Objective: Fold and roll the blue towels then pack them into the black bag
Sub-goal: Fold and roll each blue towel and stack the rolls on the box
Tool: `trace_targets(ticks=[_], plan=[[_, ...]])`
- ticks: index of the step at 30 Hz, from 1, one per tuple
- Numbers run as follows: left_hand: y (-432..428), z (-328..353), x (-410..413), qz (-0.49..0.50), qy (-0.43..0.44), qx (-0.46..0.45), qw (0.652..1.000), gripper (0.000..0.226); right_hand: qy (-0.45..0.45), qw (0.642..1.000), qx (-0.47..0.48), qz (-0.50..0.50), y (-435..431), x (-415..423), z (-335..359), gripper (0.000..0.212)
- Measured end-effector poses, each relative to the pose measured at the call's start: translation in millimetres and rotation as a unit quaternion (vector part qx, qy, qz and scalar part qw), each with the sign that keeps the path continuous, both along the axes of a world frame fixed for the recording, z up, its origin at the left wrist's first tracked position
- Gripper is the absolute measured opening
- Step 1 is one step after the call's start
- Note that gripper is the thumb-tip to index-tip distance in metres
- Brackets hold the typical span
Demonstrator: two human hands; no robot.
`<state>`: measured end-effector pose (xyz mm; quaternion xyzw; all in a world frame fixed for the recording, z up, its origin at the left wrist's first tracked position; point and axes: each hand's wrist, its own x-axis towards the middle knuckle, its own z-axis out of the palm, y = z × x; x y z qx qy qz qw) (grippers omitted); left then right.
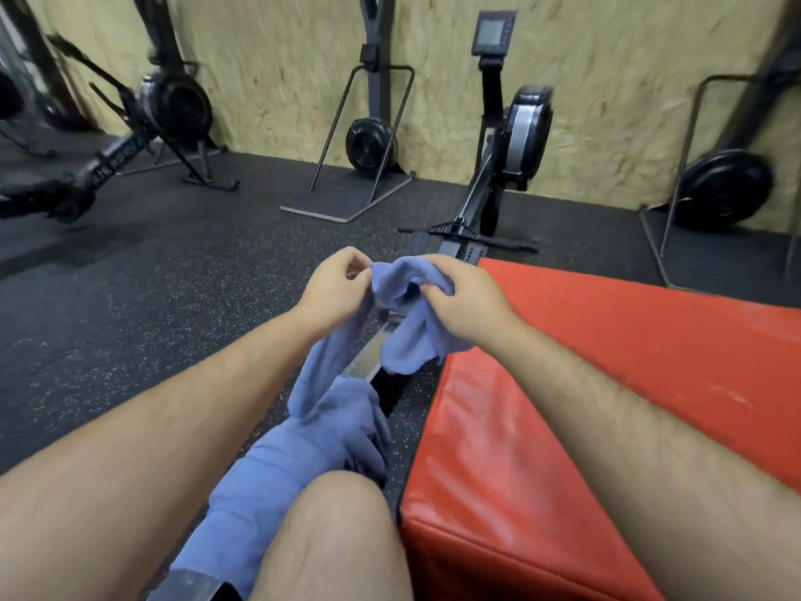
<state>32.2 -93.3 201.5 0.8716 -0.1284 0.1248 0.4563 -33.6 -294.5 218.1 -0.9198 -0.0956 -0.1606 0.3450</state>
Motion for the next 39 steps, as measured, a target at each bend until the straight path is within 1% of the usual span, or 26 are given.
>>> trace_targets(ticks=[3, 5, 8, 10, 12, 14, 16, 17, 19, 20, 21, 22, 24, 26, 28, 30, 32, 34, 35, 37, 39], plan=[[-56.2, 53.7, -7.3, -0.028, -0.03, -0.026, 0.999, 0.008, -0.065, 0.997, 0.002, -0.031, -43.2, -21.3, 34.4, 0.041], [-95.0, 84.5, -17.7, -0.058, -0.047, -0.06, 0.995, 0.014, -0.097, 0.993, 0.007, -0.062, -72.6, -40.1, 52.3, 0.038], [-147.2, 109.9, -35.6, -0.105, -0.04, -0.138, 0.984, 0.018, -0.106, 0.991, -0.011, -0.085, -115.9, -75.4, 65.0, 0.04], [-173.6, 106.5, -50.8, -0.133, -0.019, -0.157, 0.978, 0.017, -0.068, 0.992, -0.037, -0.102, -142.1, -102.8, 62.4, 0.036], [-192.9, 83.6, -69.3, -0.146, 0.007, -0.149, 0.978, 0.013, -0.004, 0.992, -0.076, -0.103, -163.9, -131.0, 50.3, 0.028], [-203.8, 41.1, -86.4, -0.161, 0.044, -0.111, 0.98, 0.012, 0.106, 0.983, -0.119, -0.088, -178.6, -158.4, 28.4, 0.03], [-208.0, -9.0, -101.2, -0.194, 0.123, -0.051, 0.972, 0.015, 0.217, 0.963, -0.138, -0.078, -191.3, -177.8, -3.9, 0.032], [-208.9, -32.0, -107.2, -0.21, 0.174, -0.028, 0.962, 0.015, 0.242, 0.959, -0.123, -0.085, -196.9, -183.2, -21.3, 0.031], [-211.0, -66.5, -113.6, -0.215, 0.271, -0.006, 0.938, 0.017, 0.249, 0.958, -0.068, -0.128, -206.9, -182.1, -53.4, 0.025], [-211.4, -79.5, -113.6, -0.195, 0.308, -0.001, 0.931, 0.021, 0.258, 0.952, -0.056, -0.158, -211.6, -176.7, -66.9, 0.021], [-212.2, -89.0, -111.0, -0.168, 0.332, 0.011, 0.928, 0.023, 0.264, 0.945, -0.059, -0.185, -216.5, -169.8, -78.6, 0.023], [-212.6, -96.0, -107.2, -0.14, 0.341, 0.04, 0.929, 0.022, 0.273, 0.937, -0.071, -0.208, -221.0, -162.3, -88.4, 0.029], [-212.8, -108.7, -97.5, -0.107, 0.331, 0.107, 0.931, 0.024, 0.286, 0.925, -0.09, -0.235, -226.8, -149.7, -103.6, 0.036], [-215.8, -117.5, -88.2, -0.122, 0.322, 0.125, 0.931, 0.032, 0.301, 0.921, -0.088, -0.234, -228.8, -137.3, -115.6, 0.028], [-221.9, -122.6, -83.7, -0.159, 0.311, 0.135, 0.927, 0.035, 0.329, 0.916, -0.081, -0.213, -224.8, -125.5, -123.3, 0.019], [-229.8, -128.0, -79.5, -0.189, 0.281, 0.17, 0.926, 0.031, 0.34, 0.917, -0.058, -0.202, -218.3, -114.0, -127.7, 0.022], [-237.8, -130.6, -76.0, -0.201, 0.253, 0.18, 0.929, 0.023, 0.34, 0.921, -0.022, -0.189, -212.1, -103.9, -130.5, 0.027], [-244.2, -132.0, -70.8, -0.207, 0.237, 0.145, 0.938, 0.022, 0.35, 0.922, -0.006, -0.167, -207.6, -97.1, -132.2, 0.021], [-246.2, -131.6, -67.2, -0.206, 0.235, 0.112, 0.943, 0.023, 0.352, 0.922, -0.005, -0.161, -206.6, -94.6, -131.9, 0.019], [-245.8, -128.6, -59.2, -0.187, 0.227, 0.041, 0.955, 0.028, 0.328, 0.927, 0.024, -0.179, -208.9, -89.8, -129.8, 0.027], [-240.6, -125.7, -47.7, -0.149, 0.22, -0.017, 0.964, 0.032, 0.271, 0.937, 0.063, -0.213, -215.7, -83.5, -125.5, 0.04]])
